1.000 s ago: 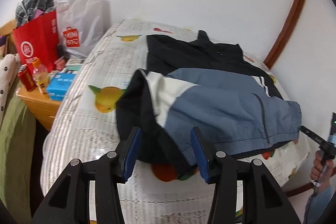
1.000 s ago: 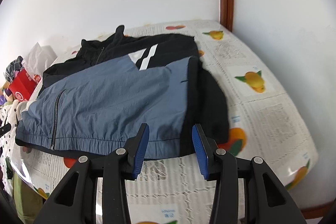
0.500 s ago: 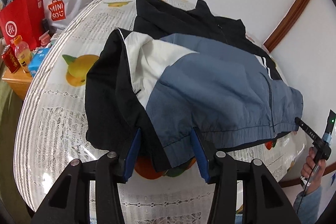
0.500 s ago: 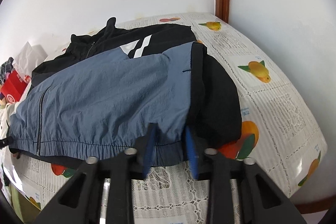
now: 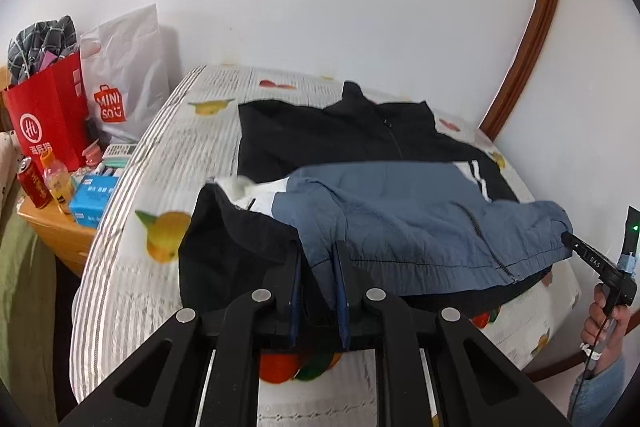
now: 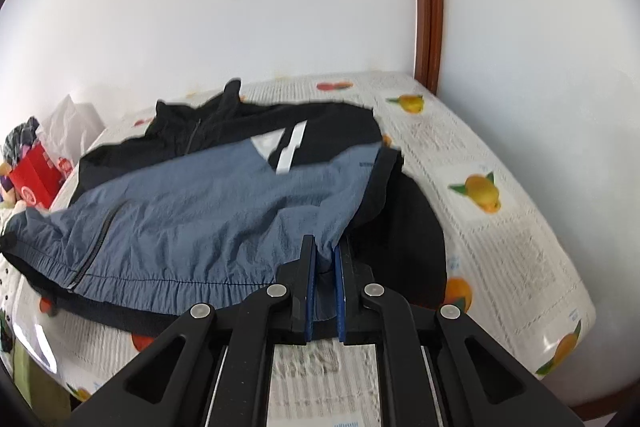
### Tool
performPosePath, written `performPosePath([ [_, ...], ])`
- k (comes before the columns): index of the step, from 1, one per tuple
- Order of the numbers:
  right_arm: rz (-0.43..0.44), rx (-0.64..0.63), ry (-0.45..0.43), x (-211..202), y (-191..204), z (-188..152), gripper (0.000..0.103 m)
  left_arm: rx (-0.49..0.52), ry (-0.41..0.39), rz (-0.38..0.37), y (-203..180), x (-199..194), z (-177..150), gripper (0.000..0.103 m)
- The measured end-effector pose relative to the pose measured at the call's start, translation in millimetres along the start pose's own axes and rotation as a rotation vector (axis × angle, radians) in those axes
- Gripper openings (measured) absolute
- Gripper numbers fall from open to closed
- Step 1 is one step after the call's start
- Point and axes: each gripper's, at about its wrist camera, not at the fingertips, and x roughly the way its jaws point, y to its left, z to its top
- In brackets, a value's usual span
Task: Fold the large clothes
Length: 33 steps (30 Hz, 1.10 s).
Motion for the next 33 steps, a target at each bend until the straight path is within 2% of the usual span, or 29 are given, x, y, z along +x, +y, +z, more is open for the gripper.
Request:
performPosePath([
  [6,0.014,0.018,-0.054,5,6,36,0.008,-0.01,-0.06,0.02,-3,1,26,0.014],
  [10,0.035,0.033,-0.069,14,5,56,0.008,-0.026,-0.072,0.024,-3,14,43,0.014],
  [20,0.056,0.074,-0.022,78,4,87,0.008,-0.064,-0.044,0.025,10,67,76,0.014],
  [24,0.053,0.097,0.02,112,4,90,0.009,-0.076,-0.02,0.041,16,94,84,0.019],
  [31,0.033,0.116,0.06,152,5,91,0.02,-0.099,0.023,0.035,23,132,91,0.022],
  [33,0.024,0.108,0.081,158,5,91,0.031,-0.109,0.039,0.036,24,139,91,0.025],
])
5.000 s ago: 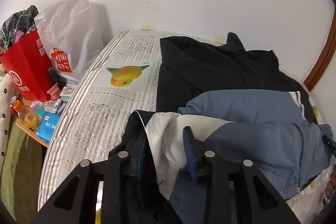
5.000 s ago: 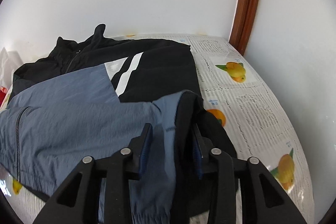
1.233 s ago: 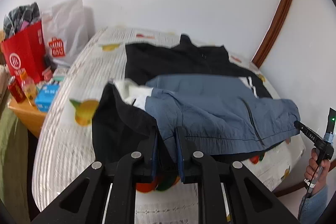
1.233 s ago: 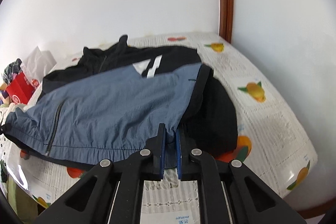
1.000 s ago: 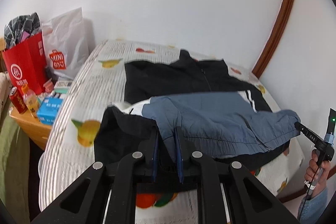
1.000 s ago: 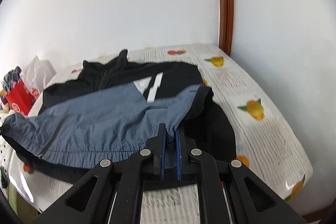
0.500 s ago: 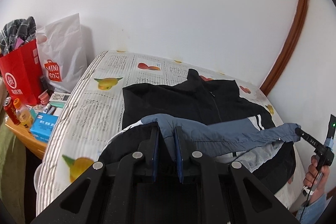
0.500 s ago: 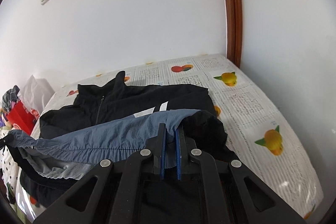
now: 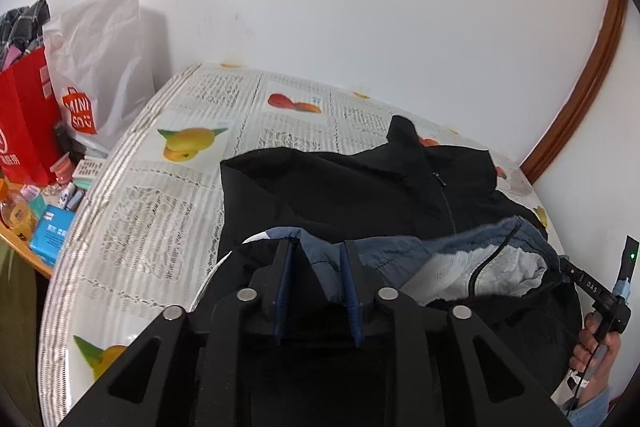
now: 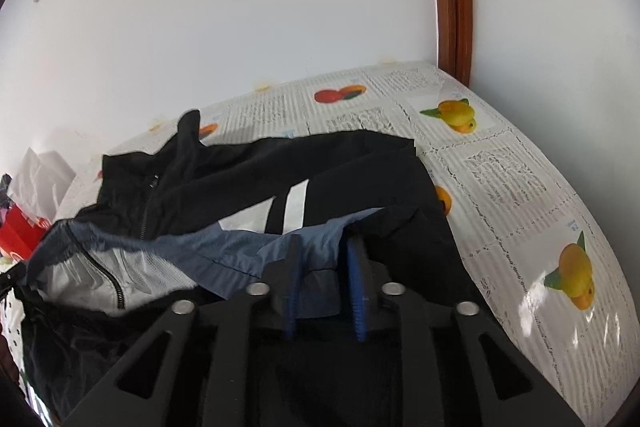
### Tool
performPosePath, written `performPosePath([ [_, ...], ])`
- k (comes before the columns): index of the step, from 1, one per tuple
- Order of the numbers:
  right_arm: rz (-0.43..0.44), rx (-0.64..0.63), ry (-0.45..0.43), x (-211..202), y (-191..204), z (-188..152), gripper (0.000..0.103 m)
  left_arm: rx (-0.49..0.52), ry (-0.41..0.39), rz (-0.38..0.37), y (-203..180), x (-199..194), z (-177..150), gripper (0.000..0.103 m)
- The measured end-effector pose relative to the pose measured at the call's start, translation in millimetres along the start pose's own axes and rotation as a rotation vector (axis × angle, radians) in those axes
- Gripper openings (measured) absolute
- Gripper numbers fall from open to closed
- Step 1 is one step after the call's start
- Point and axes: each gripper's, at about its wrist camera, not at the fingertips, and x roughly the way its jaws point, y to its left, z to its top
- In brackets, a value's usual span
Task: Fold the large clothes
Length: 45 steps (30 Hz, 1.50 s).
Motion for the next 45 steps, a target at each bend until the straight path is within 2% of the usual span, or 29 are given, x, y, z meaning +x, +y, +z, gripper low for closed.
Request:
performPosePath([
  [1,0.0,0.002,0.007,1,-1,1,0.044,-0.002,0.008,-0.001,-1,3,0,0.029],
  [2,0.003,0.009,0.004,0,-3,2,0.05,-0.001,0.008,-0.002,-1,4,1,0.032],
  [4,0.008,0.018,-0.015,-7,-6,3,0.051,0.001,-0.009,-0.017,-3,1,2,0.045],
  [6,0.013,0.016,-0.034,-18,-8,5,0.051,0.011,-0.037,-0.042,-6,-8,2,0.05],
  [12,0.052,-0.01,-0.092,-56,-7,2,0.052,0.039,-0.101,-0.054,-12,-38,3,0.057],
  [18,0.083,-0.078,-0.077,-67,7,-10,0.052,0.053,-0.092,-0.025,-9,-45,-8,0.06],
  [22,0.093,-0.133,-0.028,-51,22,-15,0.052,0.077,-0.037,-0.019,-12,-31,-15,0.06],
  [25,0.06,-0.187,0.014,-31,35,-12,0.052,0.12,-0.011,-0.022,-19,-20,-19,0.06],
  [30,0.005,-0.245,0.08,11,49,-1,0.052,0.197,0.069,0.028,-31,12,-17,0.06],
  [32,-0.04,-0.245,0.099,29,52,8,0.052,0.209,0.07,0.039,-32,25,-12,0.06],
  [34,-0.054,-0.255,0.096,42,53,16,0.052,0.224,0.053,0.099,-32,34,-7,0.06],
  [37,-0.088,-0.262,0.083,58,52,27,0.052,0.229,0.056,0.15,-27,49,0,0.06],
  [45,-0.12,-0.222,0.075,86,30,38,0.051,0.216,0.088,0.203,-15,76,1,0.06],
])
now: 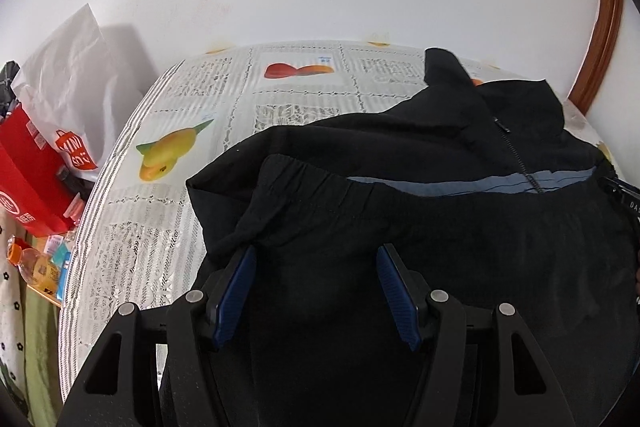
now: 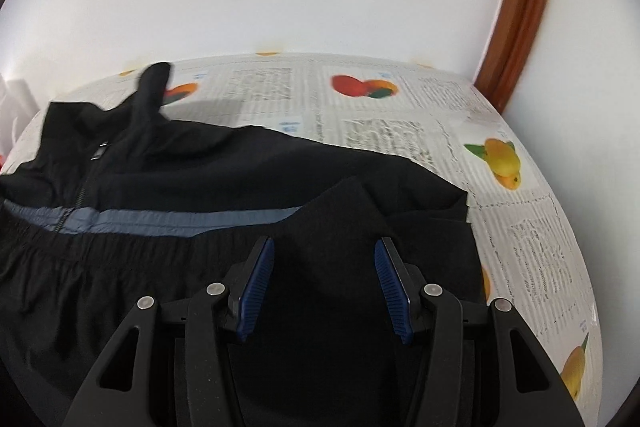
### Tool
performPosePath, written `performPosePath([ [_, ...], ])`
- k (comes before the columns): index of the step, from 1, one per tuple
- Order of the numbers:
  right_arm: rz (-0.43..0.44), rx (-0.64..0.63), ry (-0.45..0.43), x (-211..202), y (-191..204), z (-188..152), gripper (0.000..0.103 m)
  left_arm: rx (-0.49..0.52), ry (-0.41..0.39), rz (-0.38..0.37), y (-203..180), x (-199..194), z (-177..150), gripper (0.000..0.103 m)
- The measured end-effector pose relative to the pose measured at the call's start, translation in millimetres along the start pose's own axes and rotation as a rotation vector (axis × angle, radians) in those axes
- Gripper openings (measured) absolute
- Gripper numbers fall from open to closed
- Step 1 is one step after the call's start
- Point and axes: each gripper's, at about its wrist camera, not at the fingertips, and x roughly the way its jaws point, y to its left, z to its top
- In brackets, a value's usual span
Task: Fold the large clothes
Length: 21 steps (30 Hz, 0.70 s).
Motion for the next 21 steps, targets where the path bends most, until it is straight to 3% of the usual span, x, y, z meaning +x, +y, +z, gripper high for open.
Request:
performPosePath([
  [5,-0.019,0.032,0.008,7,-9,1,0.051,0.007,0.002,0.017,-4,4,2,0.06],
  [9,-0.073,-0.001,-0.026,-14,-1,5,0.052,0.009,-0.005,0.002,-5,-3,3,0.06],
  [14,0.123,-0.064,-0.04,-49,42,7,0.053,-0.035,-0.004,-0.067,-1,-18,2,0.06],
  [17,0.229,-0.129,-0.016,-53,77,5,0.055,-0.025,-0.017,-0.071,-2,-30,-4,0.06],
  [21,0.237,-0.206,0.09,-37,121,-4,0.055,-0.006,-0.035,-0.062,5,-49,-19,0.061],
])
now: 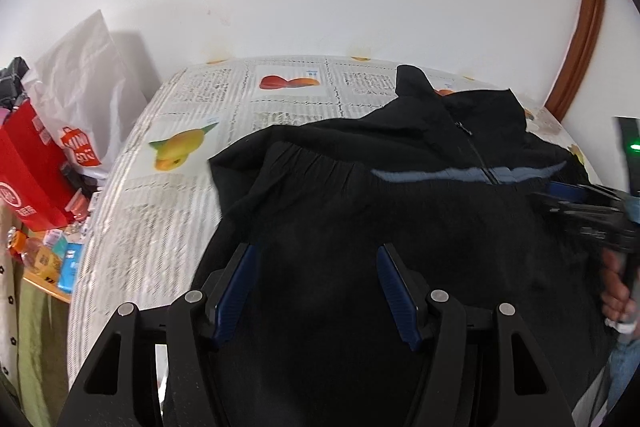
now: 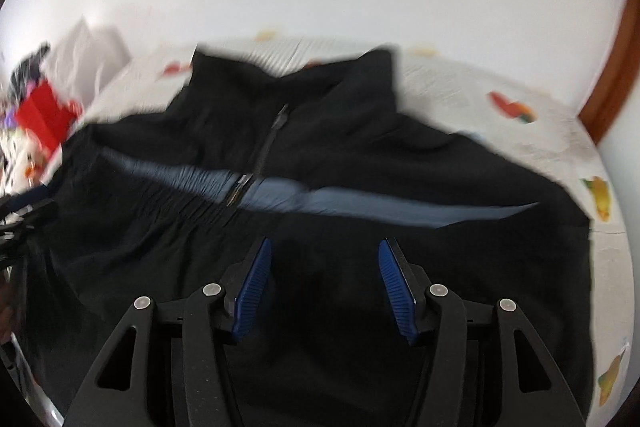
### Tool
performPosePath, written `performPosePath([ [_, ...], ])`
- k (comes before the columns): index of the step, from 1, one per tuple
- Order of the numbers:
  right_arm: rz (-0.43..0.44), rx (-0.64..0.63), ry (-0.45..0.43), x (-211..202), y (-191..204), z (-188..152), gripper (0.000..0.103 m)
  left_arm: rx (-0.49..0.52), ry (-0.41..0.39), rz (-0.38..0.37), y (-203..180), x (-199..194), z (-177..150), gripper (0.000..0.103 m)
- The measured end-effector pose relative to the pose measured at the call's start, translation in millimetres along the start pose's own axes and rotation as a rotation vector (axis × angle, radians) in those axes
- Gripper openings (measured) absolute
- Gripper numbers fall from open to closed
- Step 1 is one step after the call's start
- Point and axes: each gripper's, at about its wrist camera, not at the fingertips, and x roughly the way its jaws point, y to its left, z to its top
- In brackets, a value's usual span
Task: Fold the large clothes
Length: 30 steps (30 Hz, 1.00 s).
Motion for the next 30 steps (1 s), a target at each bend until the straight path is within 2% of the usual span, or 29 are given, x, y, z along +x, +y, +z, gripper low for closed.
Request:
performPosePath([
  [3,-0.086,-0.046,0.008,14,14,-6,0.053,-0.002,0.001,0.007,10,-9,-14,0.063],
  [4,-0.087,-0.044,-0.003,15,15,-7,0.043,-0.005,0.006,0.007,12,-10,-18,0.063],
  [6,-0.075,-0.046,-0.022,12,16,-8,0.018,-0.017,0.01,-0.001,17,-11,-29,0.063],
  [7,-0.087,-0.049,-0.024,11,17,-7,0.012,-0.022,0.014,-0.01,19,-11,-33,0.063],
  [11,-0.059,-0.042,-0.069,-5,15,-4,0.005,-0.03,0.023,-0.027,23,-14,-46,0.063],
  [14,-0.025,0.009,-0.151,-25,7,4,0.005,-0.03,0.009,-0.026,27,-21,-50,0.063],
  [16,-0.019,0.021,-0.169,-23,5,10,0.005,-0.032,0.007,-0.027,29,-24,-50,0.063],
  [19,-0.033,0.043,-0.118,-1,5,12,0.006,-0.023,0.001,-0.013,30,-28,-51,0.063],
  [21,-0.039,0.054,-0.077,15,4,10,0.011,-0.019,-0.004,-0.007,32,-30,-53,0.063],
  [24,-0.023,0.063,-0.077,15,-2,5,0.017,-0.023,-0.003,-0.003,36,-33,-55,0.063],
  [25,-0.021,0.066,-0.081,9,-6,4,0.024,-0.024,-0.002,0.002,38,-35,-56,0.063],
  [26,-0.027,0.07,-0.094,1,-11,3,0.036,-0.026,-0.003,0.009,40,-36,-58,0.063],
  [28,-0.08,0.081,-0.152,-20,-29,-4,0.046,-0.036,-0.003,0.018,43,-38,-60,0.063],
  [30,-0.167,0.093,-0.183,-38,-53,-11,0.048,-0.064,0.0,0.021,48,-39,-62,0.064],
])
